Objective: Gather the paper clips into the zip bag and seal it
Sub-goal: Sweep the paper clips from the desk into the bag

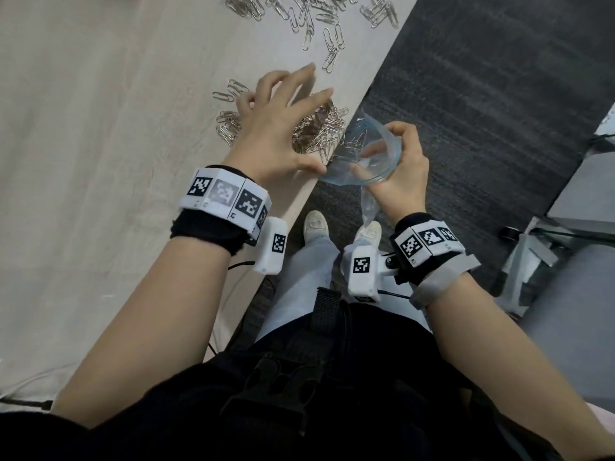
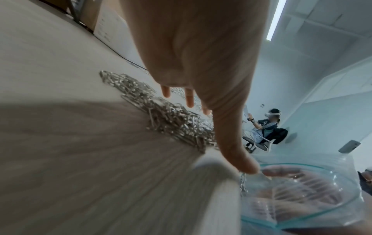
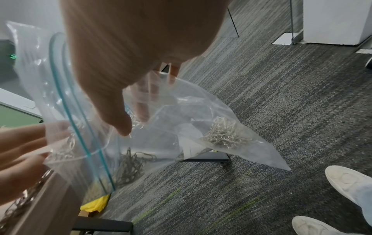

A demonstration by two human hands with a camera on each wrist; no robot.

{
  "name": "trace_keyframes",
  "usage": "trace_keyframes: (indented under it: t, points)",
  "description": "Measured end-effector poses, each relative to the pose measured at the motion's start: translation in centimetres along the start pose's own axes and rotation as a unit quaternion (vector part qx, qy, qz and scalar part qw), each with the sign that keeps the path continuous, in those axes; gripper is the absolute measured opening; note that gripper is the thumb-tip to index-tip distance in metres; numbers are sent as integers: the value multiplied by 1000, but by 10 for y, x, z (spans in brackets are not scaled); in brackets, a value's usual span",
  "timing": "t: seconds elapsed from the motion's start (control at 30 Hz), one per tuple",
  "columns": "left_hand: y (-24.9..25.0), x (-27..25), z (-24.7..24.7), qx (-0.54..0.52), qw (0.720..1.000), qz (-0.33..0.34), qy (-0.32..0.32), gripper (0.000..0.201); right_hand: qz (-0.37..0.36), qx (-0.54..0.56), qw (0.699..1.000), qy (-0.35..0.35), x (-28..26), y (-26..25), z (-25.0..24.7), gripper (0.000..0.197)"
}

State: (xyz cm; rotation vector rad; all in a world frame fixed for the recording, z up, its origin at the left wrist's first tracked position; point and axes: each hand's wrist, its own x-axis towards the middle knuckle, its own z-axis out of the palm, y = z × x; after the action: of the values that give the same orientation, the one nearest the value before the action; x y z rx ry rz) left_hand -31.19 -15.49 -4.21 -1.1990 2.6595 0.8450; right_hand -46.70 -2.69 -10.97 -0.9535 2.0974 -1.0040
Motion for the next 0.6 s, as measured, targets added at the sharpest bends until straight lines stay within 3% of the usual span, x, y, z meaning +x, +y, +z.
trace_keyframes:
  t: [0.1, 0.37, 0.5, 0.6]
  points:
    - [6, 7, 2, 3, 1000, 14, -9, 86, -1, -5, 1000, 3, 0, 1, 1, 58]
    - [10, 7, 15, -68, 995, 54, 56, 38, -7, -11, 1000, 12, -1, -1, 2, 57]
    - [17, 5, 26, -58, 992, 73, 84, 28, -4, -16, 1000, 11, -3, -2, 4, 57]
    - [20, 4, 27, -37, 991, 102, 81, 32, 2, -17, 1000, 12, -3, -3, 5, 57]
